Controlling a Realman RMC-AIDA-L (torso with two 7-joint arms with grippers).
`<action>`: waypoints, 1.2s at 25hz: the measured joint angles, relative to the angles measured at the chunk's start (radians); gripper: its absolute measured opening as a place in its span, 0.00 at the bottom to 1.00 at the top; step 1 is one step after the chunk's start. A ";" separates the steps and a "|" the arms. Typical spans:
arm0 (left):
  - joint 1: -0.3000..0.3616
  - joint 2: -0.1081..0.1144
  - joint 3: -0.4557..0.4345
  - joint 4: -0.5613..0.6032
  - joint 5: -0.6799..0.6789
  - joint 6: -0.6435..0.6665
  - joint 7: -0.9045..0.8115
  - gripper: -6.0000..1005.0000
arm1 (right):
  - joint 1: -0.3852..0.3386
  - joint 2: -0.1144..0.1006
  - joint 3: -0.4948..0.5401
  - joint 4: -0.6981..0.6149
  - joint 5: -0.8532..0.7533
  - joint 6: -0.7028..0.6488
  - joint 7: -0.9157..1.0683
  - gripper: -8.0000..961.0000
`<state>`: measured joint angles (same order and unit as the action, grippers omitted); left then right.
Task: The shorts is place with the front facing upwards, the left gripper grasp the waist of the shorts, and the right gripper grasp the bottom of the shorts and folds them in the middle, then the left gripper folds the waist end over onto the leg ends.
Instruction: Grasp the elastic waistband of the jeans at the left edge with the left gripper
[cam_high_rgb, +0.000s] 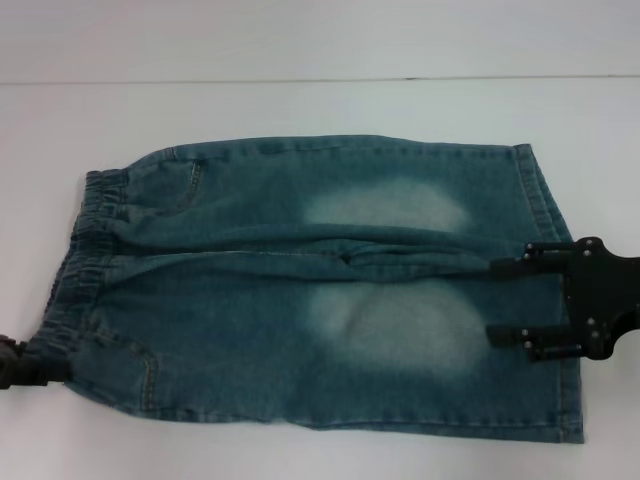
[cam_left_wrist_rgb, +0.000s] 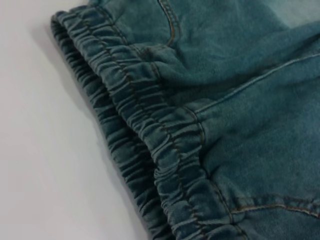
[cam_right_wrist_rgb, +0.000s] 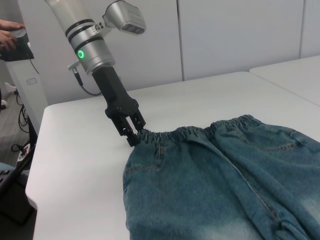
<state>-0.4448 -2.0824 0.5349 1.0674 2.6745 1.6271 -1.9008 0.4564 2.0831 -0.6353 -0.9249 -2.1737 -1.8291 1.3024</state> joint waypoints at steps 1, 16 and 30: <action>0.000 0.000 0.002 0.000 0.000 0.002 -0.001 0.70 | 0.000 0.000 0.001 0.000 0.000 0.001 -0.001 0.82; 0.000 -0.001 0.002 -0.003 -0.002 0.004 -0.008 0.10 | -0.006 0.000 0.009 0.000 0.000 0.012 -0.005 0.82; -0.006 -0.002 0.003 -0.008 -0.001 0.002 -0.020 0.06 | -0.047 -0.002 0.045 -0.036 -0.003 0.000 0.093 0.82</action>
<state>-0.4510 -2.0849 0.5383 1.0595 2.6732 1.6291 -1.9209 0.4096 2.0814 -0.5901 -0.9610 -2.1764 -1.8295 1.3951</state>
